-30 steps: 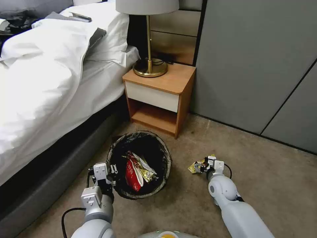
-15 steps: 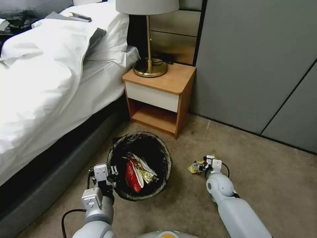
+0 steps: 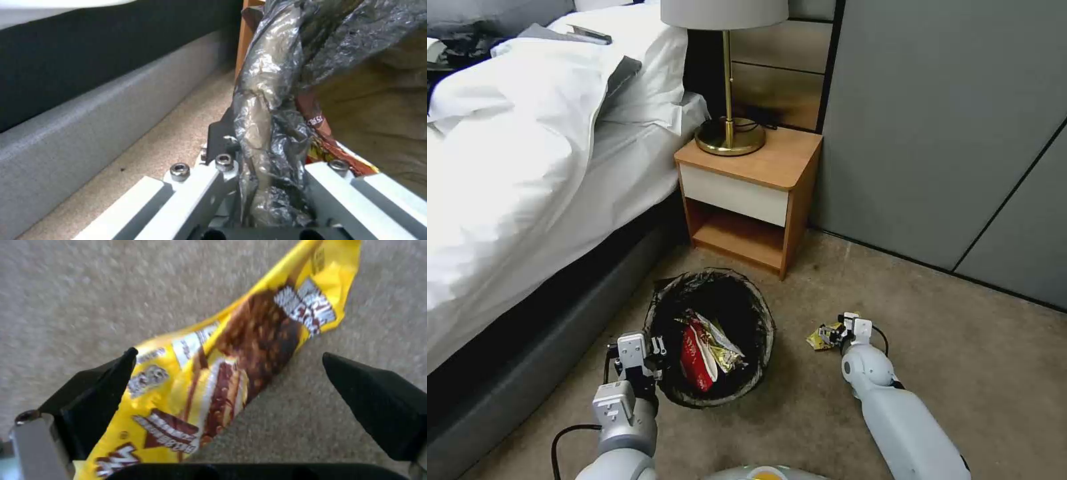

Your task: Pick up the trash bin, then pick up the garbage from the floor and place it into the trash bin.

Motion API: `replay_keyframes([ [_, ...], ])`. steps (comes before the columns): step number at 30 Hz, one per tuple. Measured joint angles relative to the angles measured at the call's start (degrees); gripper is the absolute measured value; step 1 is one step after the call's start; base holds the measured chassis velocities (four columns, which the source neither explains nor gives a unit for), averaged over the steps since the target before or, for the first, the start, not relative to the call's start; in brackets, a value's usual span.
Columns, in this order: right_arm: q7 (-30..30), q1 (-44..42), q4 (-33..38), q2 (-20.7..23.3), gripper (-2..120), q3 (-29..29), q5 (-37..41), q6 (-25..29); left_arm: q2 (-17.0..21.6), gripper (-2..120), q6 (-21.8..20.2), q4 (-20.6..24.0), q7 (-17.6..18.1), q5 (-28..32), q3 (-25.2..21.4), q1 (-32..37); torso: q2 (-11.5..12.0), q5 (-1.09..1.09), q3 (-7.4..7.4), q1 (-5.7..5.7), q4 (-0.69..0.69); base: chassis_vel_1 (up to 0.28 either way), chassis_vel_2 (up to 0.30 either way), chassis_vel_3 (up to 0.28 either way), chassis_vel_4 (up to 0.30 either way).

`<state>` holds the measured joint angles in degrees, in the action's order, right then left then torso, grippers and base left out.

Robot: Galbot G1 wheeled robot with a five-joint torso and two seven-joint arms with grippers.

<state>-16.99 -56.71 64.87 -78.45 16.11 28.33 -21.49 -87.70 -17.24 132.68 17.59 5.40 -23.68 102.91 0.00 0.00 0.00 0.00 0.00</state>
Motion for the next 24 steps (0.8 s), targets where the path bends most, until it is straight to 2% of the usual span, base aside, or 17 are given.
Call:
replay_keyframes([
  [5,1.13,1.22,-3.94,-0.61,99,0.36,-0.65,1.49,-0.07,0,0.02,-0.23,0.00,-0.01,-0.07,-0.21,0.00,-0.01,0.00,0.00,0.00,0.000,0.000,0.000,0.000],
  [7,1.79,1.79,-5.87,-0.88,92,0.39,-1.29,2.87,-0.13,0,0.02,-0.46,0.00,-0.01,-0.10,-0.36,0.00,-0.01,0.00,0.00,-0.01,0.000,0.000,0.000,0.000],
  [8,1.79,1.79,-5.87,-0.88,92,0.39,-1.29,2.87,-0.13,0,0.02,-0.46,0.00,-0.01,-0.10,-0.36,0.00,-0.01,0.00,0.00,-0.01,0.000,0.000,0.000,0.000],
  [10,2.33,2.06,-6.57,-0.92,81,0.45,-1.62,3.79,-0.20,0,0.02,-0.70,-0.01,0.00,-0.11,-0.49,0.00,-0.05,-0.01,0.00,-0.03,0.000,0.000,0.000,0.000],
  [12,2.53,2.10,-6.62,-0.89,77,0.48,-1.67,4.04,-0.21,0,0.02,-0.79,-0.01,-0.01,-0.11,-0.53,0.00,-0.06,0.00,0.00,-0.04,0.000,0.000,0.000,0.000],
  [15,2.70,2.19,-6.46,-0.91,62,0.41,-1.69,4.23,-0.26,0,0.02,-0.97,-0.01,-0.02,-0.10,-0.67,0.00,-0.03,0.00,0.00,-0.02,0.000,0.000,0.000,0.000],
  [16,2.70,2.19,-6.46,-0.91,62,0.41,-1.69,4.23,-0.26,0,0.02,-0.97,-0.01,-0.02,-0.10,-0.67,0.00,-0.03,0.00,0.00,-0.02,0.000,0.000,0.000,0.000],
  [19,2.73,2.19,-6.05,-1.06,49,0.21,-1.69,4.25,-0.29,0,0.02,-0.97,-0.01,-0.04,-0.10,-0.69,0.00,0.01,0.00,0.00,0.01,0.000,0.000,0.000,0.000],
  [20,2.73,2.19,-6.05,-1.06,49,0.21,-1.69,4.25,-0.29,0,0.02,-0.97,-0.01,-0.04,-0.10,-0.69,0.00,0.01,0.00,0.00,0.01,0.000,0.000,0.000,0.000],
  [24,2.75,2.08,-5.70,-1.35,30,0.08,-1.81,4.51,-0.28,0,0.05,-0.93,-0.01,-0.06,-0.10,-0.55,0.00,0.02,0.00,0.00,0.02,0.000,0.000,0.000,0.000],
])
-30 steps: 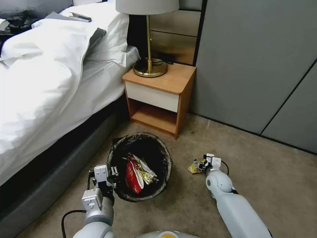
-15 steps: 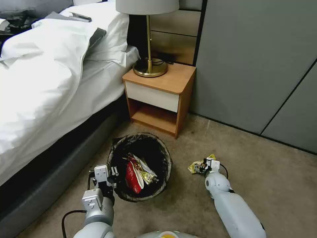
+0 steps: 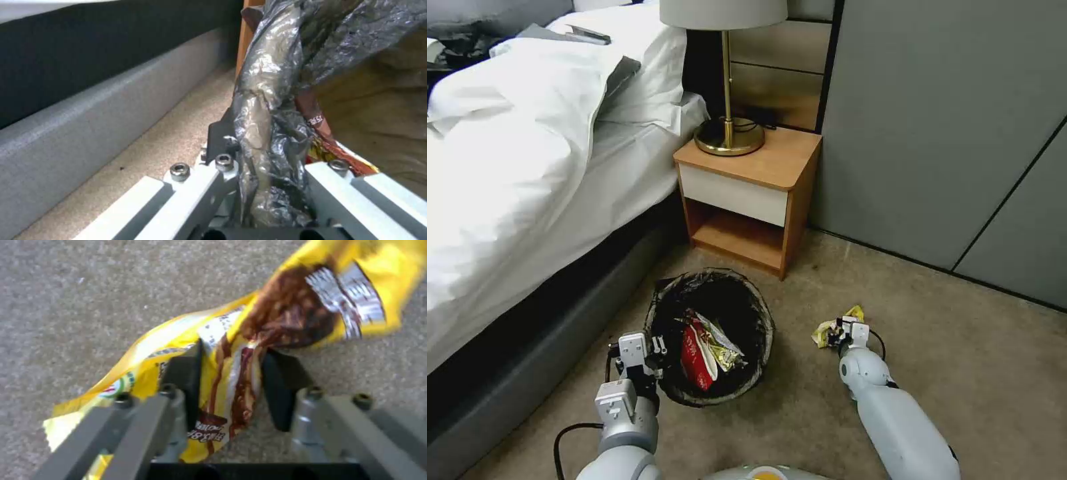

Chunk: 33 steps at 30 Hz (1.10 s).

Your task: Pick up the trash bin, then pick up the garbage from the floor and place it into the trash bin.

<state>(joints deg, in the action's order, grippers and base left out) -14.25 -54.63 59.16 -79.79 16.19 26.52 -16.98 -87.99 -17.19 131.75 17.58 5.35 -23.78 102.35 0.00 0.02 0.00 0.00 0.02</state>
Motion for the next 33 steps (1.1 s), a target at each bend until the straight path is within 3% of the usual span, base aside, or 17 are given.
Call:
replay_keyframes([
  [9,0.03,-0.43,0.63,0.10,0,0.12,-0.88,0.86,0.11,0,0.18,0.40,0.00,-0.01,-0.02,0.34,0.00,-0.02,0.00,0.00,-0.01,0.000,0.000,0.000,0.000],
  [23,-0.23,-1.44,3.84,1.00,0,0.27,-1.46,2.82,0.09,0,0.28,0.83,0.00,-0.22,0.10,0.60,0.00,-0.02,0.00,0.00,-0.02,0.000,0.000,0.000,0.000],
  [26,-0.33,-2.47,7.48,1.50,0,0.13,-2.45,5.42,0.13,0,0.28,0.83,0.00,-0.22,0.09,0.70,0.00,-0.03,0.00,0.00,-0.02,0.000,0.000,0.000,0.000],
  [29,1.48,-4.51,16.18,2.36,0,-0.18,-5.68,14.11,0.20,0,0.28,0.78,0.00,-0.22,0.09,0.65,0.00,-0.03,0.00,0.00,-0.01,0.000,0.000,0.000,0.000],
  [31,2.24,-5.16,18.66,2.57,0,-0.21,-6.50,15.89,0.21,0,0.28,0.74,0.00,-0.22,0.09,0.63,0.00,-0.03,0.00,0.00,-0.01,0.000,0.000,0.000,0.000],
  [33,5.36,-7.26,26.09,3.18,0,-0.32,-8.82,21.14,0.25,0,0.28,0.45,-0.01,-0.20,0.12,0.46,0.00,-0.02,-0.01,0.00,-0.02,0.000,0.000,0.000,0.000],
])
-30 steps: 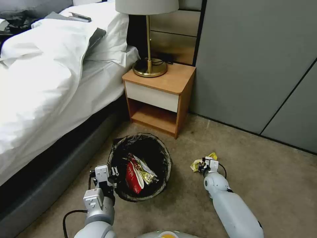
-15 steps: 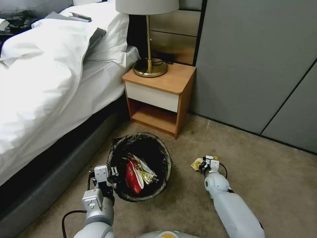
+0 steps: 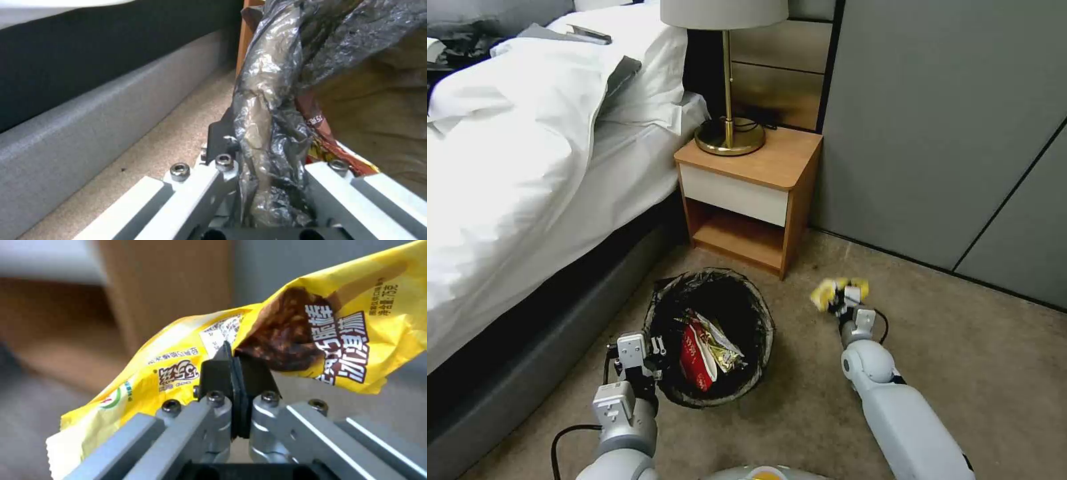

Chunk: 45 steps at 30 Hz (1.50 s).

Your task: Pick up the trash bin, then pick up the garbage from the floor and place it into the trash bin.

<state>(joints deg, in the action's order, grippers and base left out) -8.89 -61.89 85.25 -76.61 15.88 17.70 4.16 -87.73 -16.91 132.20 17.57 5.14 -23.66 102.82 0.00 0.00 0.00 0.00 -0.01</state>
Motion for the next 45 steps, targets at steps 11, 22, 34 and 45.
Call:
replay_keyframes([
  [11,22.04,-9.14,27.53,3.31,0,-1.47,-2.07,13.08,0.20,0,-0.28,-0.65,-0.02,0.54,-0.02,-0.85,-0.01,-0.01,0.00,0.00,0.00,0.000,0.000,0.000,0.000],
  [22,26.16,-17.64,31.04,5.95,0,-8.69,-8.31,17.06,0.33,0,-0.50,-0.77,0.01,0.88,0.00,-1.20,0.00,0.00,0.00,0.00,0.00,0.000,0.000,0.000,0.000],
  [34,26.16,-17.15,22.48,4.36,0,-13.28,-11.07,18.90,0.07,0,-0.52,-0.68,0.04,0.71,0.20,-0.87,-0.01,0.00,0.00,0.00,0.01,0.000,0.000,0.000,0.000],
  [45,24.55,-15.87,16.92,3.33,2,-14.90,-13.16,19.65,-0.38,0,-0.51,-0.57,0.06,0.09,0.90,-0.55,-0.01,0.00,0.00,-0.01,0.01,0.000,0.000,0.000,0.000],
])
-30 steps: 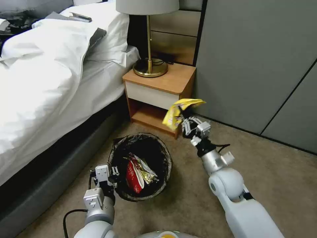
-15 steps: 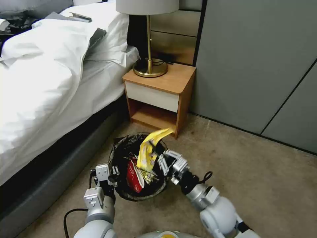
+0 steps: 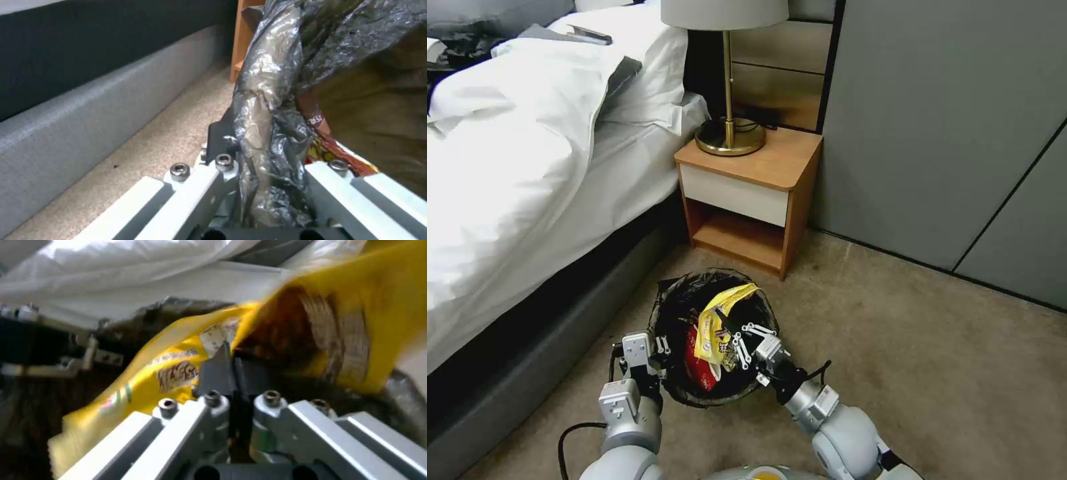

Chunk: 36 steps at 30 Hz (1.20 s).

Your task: Pick up the trash bin, then pick up the garbage from the floor and place it into the trash bin.

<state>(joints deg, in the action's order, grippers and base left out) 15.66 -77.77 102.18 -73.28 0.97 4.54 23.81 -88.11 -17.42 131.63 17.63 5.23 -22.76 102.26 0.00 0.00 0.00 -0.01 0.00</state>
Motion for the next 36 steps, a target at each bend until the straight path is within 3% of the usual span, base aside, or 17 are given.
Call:
replay_keyframes([
  [4,-0.30,-0.23,-1.02,-0.06,22,-1.05,-0.99,0.28,-0.09,0,0.00,0.09,0.00,-0.14,0.15,0.04,0.00,0.00,0.00,0.00,0.00,0.000,0.000,0.000,0.000],
  [12,-0.39,-0.43,-1.53,-0.22,47,-1.38,-1.40,0.47,-0.11,0,0.00,0.14,0.00,-0.19,0.22,0.10,0.00,0.00,0.00,0.01,0.00,0.000,0.000,0.000,0.000],
  [16,-0.43,-0.50,-1.42,-0.12,66,-1.27,-1.41,0.47,-0.10,0,0.00,0.18,0.00,-0.19,0.22,-0.04,0.00,0.00,0.00,0.00,0.00,0.000,0.000,0.000,0.000],
  [19,-0.49,-0.54,-1.35,-0.06,70,-1.20,-1.41,0.47,-0.10,0,0.00,0.18,-0.01,-0.19,0.22,-0.11,0.00,0.00,0.00,0.00,0.00,0.000,0.000,0.000,0.000],
  [21,-0.64,-0.64,-1.18,0.00,84,-1.12,-1.41,0.47,-0.10,0,0.00,0.18,-0.02,-0.18,0.24,-0.14,0.00,0.00,0.00,0.00,0.00,0.000,0.000,0.000,0.000],
  [24,-0.70,-0.85,-0.89,0.07,93,-1.02,-1.41,0.47,-0.07,0,0.00,0.18,-0.03,-0.17,0.24,-0.15,0.00,0.00,0.00,0.00,0.00,0.000,0.000,0.000,0.000],
  [27,-0.90,-1.19,0.13,0.24,99,-0.79,-1.44,0.53,0.07,0,0.01,0.18,-0.04,-0.11,0.17,-0.13,0.00,0.00,0.00,0.00,0.00,0.000,0.000,0.000,0.000],
  [36,-2.20,-3.16,7.77,1.10,100,2.53,-1.53,1.86,0.39,0,0.03,-0.19,-0.16,0.13,-0.20,-0.39,0.00,0.01,0.00,0.00,0.00,0.000,0.000,0.000,0.000],
])
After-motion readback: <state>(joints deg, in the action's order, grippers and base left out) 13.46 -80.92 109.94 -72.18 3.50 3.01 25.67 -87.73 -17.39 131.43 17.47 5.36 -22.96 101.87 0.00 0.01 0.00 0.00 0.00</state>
